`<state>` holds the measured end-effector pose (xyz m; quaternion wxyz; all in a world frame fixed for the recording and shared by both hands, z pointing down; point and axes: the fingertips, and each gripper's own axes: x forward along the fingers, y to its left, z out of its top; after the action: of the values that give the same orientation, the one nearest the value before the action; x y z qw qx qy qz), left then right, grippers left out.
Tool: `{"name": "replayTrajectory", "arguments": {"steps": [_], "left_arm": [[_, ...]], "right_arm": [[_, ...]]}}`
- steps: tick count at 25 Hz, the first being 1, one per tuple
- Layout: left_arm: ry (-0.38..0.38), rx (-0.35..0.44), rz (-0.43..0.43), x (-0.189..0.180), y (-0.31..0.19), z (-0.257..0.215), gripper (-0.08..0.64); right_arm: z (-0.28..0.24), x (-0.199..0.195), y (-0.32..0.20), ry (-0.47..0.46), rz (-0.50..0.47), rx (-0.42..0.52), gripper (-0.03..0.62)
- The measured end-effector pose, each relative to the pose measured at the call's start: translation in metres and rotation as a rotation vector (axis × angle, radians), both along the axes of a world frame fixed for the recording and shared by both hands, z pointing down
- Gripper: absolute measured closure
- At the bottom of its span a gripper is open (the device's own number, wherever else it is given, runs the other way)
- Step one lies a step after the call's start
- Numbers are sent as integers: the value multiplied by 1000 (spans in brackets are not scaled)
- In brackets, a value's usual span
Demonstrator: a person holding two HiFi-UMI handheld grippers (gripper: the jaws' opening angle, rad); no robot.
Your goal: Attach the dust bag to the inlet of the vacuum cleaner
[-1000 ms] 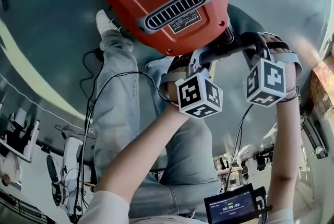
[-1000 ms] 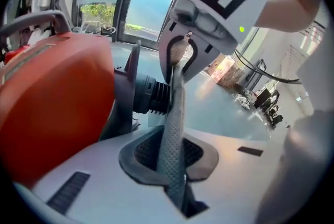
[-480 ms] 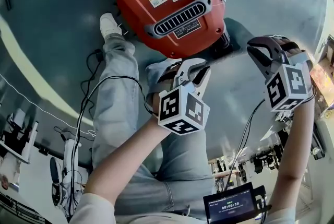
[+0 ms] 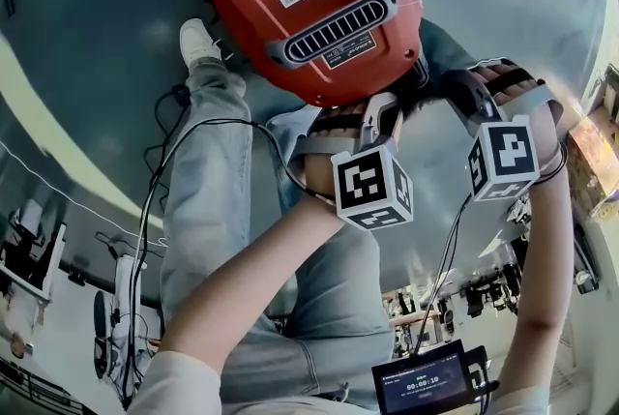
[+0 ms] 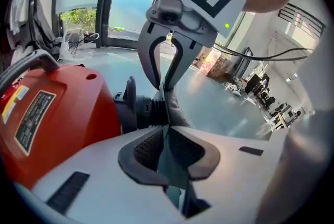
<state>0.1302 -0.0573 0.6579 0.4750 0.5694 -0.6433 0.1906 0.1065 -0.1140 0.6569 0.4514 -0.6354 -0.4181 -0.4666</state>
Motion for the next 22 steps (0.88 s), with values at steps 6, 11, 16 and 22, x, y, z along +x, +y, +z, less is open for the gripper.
{"name": "replayTrajectory", "arguments": {"steps": [6,11,16,22], "left_arm": [[24,18,-2,1,-11,13,531],[53,-34,-69,2,-4,4,544],[126,-21,-178,2,0,13,548],[73,-41,-178,-10,-2,-3,549]], "right_arm": [[-5,4,6,-51,-67,26,578],[-6,-5,11,-78,72,-27,577],[-11,-8,19,-122,97,-41,577],[-2,-12,5,-114,190,-42,577]]}}
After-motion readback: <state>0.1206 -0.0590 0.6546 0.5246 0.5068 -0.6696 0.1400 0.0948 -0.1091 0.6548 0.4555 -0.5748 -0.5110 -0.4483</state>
